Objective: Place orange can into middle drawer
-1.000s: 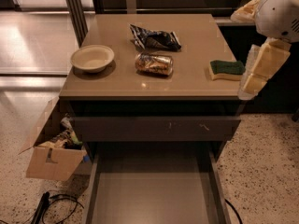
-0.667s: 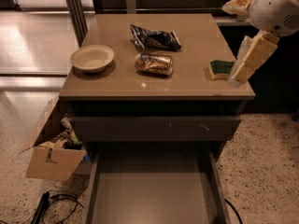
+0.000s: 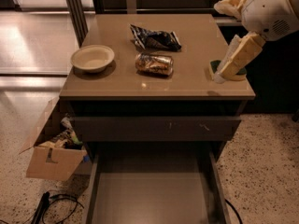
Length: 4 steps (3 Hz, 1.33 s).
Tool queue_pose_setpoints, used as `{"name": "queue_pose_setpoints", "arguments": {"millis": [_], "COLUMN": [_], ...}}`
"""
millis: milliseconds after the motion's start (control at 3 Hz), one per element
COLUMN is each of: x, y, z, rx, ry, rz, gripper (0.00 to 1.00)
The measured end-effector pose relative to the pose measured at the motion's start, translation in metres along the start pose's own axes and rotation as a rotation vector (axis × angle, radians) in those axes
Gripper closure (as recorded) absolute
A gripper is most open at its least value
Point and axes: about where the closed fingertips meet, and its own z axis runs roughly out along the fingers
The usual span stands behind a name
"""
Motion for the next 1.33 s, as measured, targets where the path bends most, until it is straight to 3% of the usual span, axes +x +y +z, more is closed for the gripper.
{"name": "queue_pose_setpoints", "arguments": {"millis": [333, 667, 1333], "x": [-0.003, -0.013, -0.008], "y": [-0.002, -0.009, -0.027], "z": [0.01, 0.077, 0.18], "rx": [0.008, 0.0, -0.03], "ry": [-0.021, -0.035, 0.04], "rz": [0.016, 0.087, 0.202], "gripper": [0.0, 0.0, 0.0]}}
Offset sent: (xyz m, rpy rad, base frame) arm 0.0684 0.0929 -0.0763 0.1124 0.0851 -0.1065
